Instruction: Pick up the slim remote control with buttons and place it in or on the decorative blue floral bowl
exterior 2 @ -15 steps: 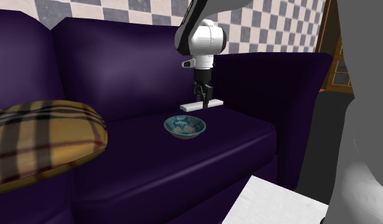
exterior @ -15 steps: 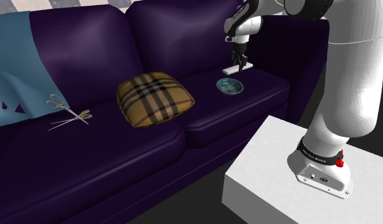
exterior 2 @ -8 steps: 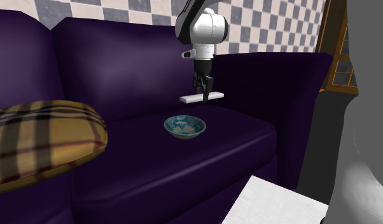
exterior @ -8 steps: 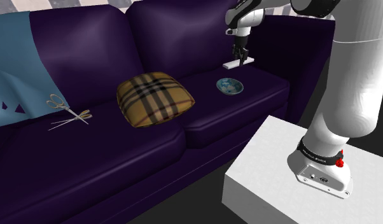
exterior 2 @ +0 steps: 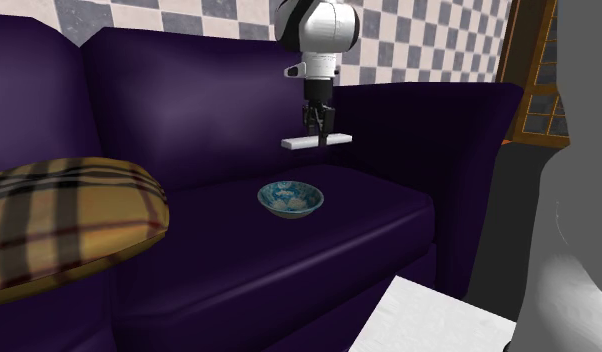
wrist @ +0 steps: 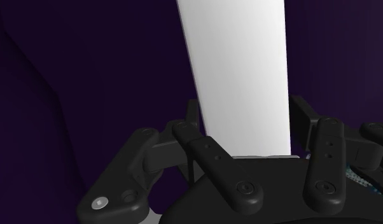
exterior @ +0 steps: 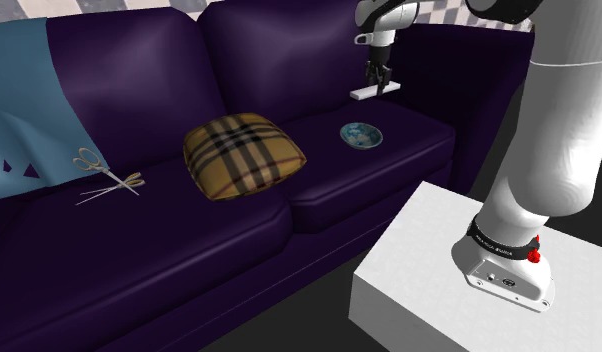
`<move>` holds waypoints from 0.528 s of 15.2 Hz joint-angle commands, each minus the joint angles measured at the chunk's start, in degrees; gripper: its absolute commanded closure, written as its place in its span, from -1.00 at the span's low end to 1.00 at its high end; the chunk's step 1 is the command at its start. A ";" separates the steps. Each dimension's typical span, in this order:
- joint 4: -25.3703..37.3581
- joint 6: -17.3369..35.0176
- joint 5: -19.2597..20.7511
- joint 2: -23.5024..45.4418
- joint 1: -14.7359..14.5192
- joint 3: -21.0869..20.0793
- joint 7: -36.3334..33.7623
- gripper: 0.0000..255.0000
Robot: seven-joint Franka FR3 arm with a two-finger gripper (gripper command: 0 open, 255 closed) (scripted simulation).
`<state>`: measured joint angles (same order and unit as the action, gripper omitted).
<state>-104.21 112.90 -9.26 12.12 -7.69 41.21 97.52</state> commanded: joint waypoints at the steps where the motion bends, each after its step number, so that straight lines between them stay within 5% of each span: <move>1: -3.27 0.70 2.50 -3.56 -2.21 -0.05 -2.88 1.00; 8: -16.51 3.48 12.16 -17.42 -8.27 -4.04 -16.75 1.00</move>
<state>-118.76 116.17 1.40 -3.08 -15.37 37.94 82.93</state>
